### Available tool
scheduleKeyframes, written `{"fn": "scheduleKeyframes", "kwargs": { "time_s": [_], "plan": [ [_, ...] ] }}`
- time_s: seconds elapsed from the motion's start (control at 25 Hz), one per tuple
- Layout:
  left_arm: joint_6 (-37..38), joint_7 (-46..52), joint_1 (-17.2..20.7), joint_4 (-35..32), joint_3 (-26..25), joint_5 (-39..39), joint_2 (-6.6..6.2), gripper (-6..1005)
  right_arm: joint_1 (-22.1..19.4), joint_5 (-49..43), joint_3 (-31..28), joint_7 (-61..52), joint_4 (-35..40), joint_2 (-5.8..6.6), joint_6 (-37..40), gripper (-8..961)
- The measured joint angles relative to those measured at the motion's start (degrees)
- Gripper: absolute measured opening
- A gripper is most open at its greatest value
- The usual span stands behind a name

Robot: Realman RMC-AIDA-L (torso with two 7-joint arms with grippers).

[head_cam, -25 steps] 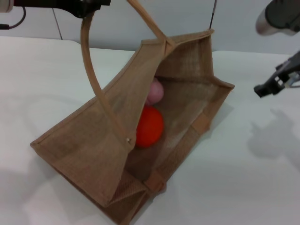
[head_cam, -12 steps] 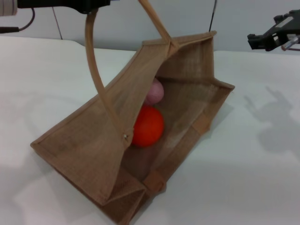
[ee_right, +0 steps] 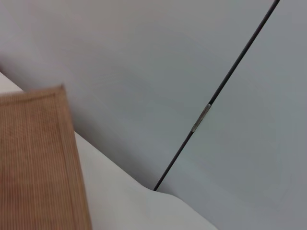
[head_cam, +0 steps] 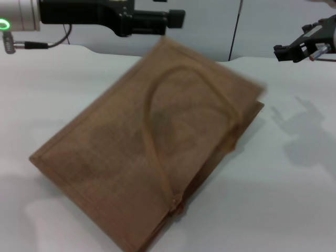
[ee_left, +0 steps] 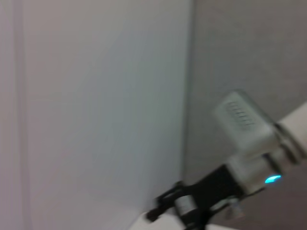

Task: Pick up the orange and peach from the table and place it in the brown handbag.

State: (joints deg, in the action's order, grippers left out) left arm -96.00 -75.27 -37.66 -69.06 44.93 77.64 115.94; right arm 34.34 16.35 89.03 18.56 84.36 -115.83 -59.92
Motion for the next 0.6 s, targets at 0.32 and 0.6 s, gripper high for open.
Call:
{"fn": "scheduleKeyframes", "kwargs": {
  "time_s": [0.32,0.6],
  "plan": [
    [-0.05,-2.60,-0.15,1.76,-2.14,1.04,0.31,855,0.45,-0.02,-0.10,-0.02,-1.33,0.05,1.19,741],
    [15.15,-10.14,6.06,3.40,-1.31,4.83,1.23,877,-4.85,3.16,2.33,0.23,0.19,-0.09,15.10,741]
  ]
}}
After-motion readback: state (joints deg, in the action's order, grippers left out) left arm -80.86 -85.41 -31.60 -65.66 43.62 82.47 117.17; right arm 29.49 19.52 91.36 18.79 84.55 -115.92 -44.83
